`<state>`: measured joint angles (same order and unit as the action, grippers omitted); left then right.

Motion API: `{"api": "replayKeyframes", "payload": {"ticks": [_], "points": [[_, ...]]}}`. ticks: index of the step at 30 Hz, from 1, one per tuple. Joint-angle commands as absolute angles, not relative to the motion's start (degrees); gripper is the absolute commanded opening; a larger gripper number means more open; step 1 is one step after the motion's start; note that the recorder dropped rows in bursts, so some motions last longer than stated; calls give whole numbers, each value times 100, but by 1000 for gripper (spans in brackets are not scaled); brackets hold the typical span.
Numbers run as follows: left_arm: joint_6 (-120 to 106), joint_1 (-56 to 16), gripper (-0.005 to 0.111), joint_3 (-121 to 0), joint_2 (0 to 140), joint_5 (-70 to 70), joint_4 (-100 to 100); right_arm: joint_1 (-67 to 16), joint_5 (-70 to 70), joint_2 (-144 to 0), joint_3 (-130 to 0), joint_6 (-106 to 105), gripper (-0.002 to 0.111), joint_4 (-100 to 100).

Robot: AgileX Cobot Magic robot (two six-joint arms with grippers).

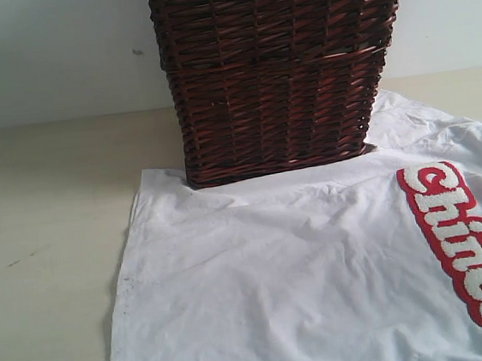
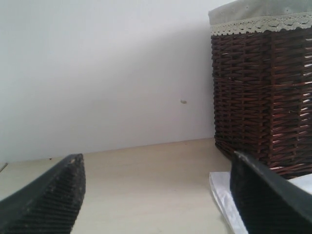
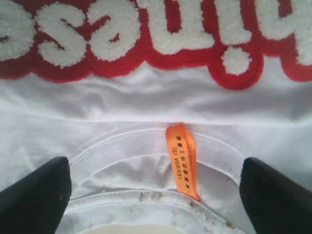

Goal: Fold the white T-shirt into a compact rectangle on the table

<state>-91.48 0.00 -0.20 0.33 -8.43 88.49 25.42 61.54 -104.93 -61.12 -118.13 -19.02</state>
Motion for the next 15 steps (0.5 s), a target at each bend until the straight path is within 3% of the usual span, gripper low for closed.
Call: {"api": "replayKeyframes", "payload": {"ticks": [1,15], "points": [[-9131,5,78,0,0,-823,8875,2528,6217,-10559,-6154,-11995,89,-1982],[-9131,5,78,0,0,-823,8875,2528,5926,-10983,-6154,-11670,89,-1510]]}}
